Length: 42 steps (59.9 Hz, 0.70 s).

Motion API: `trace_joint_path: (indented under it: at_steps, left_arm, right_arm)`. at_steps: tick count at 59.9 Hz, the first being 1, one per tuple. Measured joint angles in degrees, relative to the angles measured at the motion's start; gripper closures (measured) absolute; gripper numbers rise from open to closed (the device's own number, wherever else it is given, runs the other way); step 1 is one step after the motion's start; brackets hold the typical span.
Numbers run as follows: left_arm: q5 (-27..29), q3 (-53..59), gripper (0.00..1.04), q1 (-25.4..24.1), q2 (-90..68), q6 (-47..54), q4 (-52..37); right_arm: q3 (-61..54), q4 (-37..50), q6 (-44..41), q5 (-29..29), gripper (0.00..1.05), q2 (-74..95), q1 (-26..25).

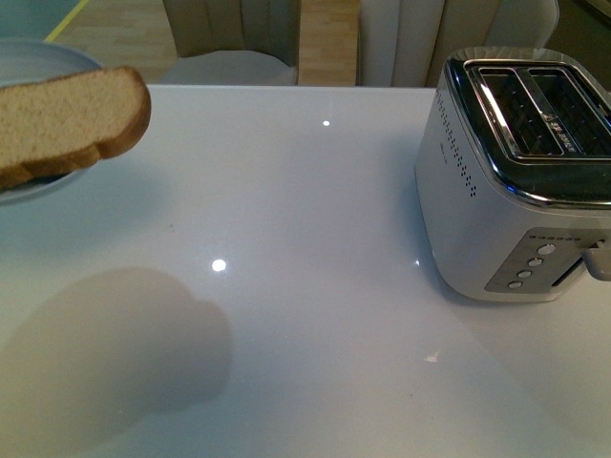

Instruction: Left arm holds plate, right arm toasts bread

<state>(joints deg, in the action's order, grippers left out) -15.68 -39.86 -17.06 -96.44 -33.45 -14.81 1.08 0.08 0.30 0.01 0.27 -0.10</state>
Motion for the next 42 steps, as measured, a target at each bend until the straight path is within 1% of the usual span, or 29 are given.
trace_joint_path:
  at_steps: [8,12,14,21,23,26,29,37,42]
  left_arm:
    - [1.5,2.2,1.02,5.1,10.5,-1.9,5.9]
    - [3.2,2.7,1.02,8.2,15.3,-2.5,8.4]
    - [5.0,2.7,1.02,10.5,18.3,-3.1,10.3]
    - [8.8,2.8,1.02,17.0,24.1,-5.5,13.1]
    - [10.4,2.8,1.02,19.9,25.3,-6.8,13.4]
    - [13.2,2.8,1.02,25.4,25.8,-8.9,13.7]
    - [14.9,2.8,1.02,29.5,25.1,-10.9,13.8]
    - [17.6,2.2,1.02,36.3,20.8,-15.0,12.6]
    - [18.4,1.4,1.02,39.0,17.8,-16.5,11.6]
  right_arm:
    - [0.0,0.0,0.0,0.0,0.09,0.0,0.0]
    - [0.0,0.0,0.0,0.0,0.09,0.0,0.0]
    - [0.0,0.0,0.0,0.0,0.09,0.0,0.0]
    - [0.0,0.0,0.0,0.0,0.09,0.0,0.0]
    - [0.0,0.0,0.0,0.0,0.09,0.0,0.0]
    - [0.0,0.0,0.0,0.0,0.09,0.0,0.0]
    - [0.0,0.0,0.0,0.0,0.09,0.0,0.0]
    - [0.0,0.0,0.0,0.0,0.09,0.0,0.0]
    - [0.0,0.0,0.0,0.0,0.09,0.0,0.0]
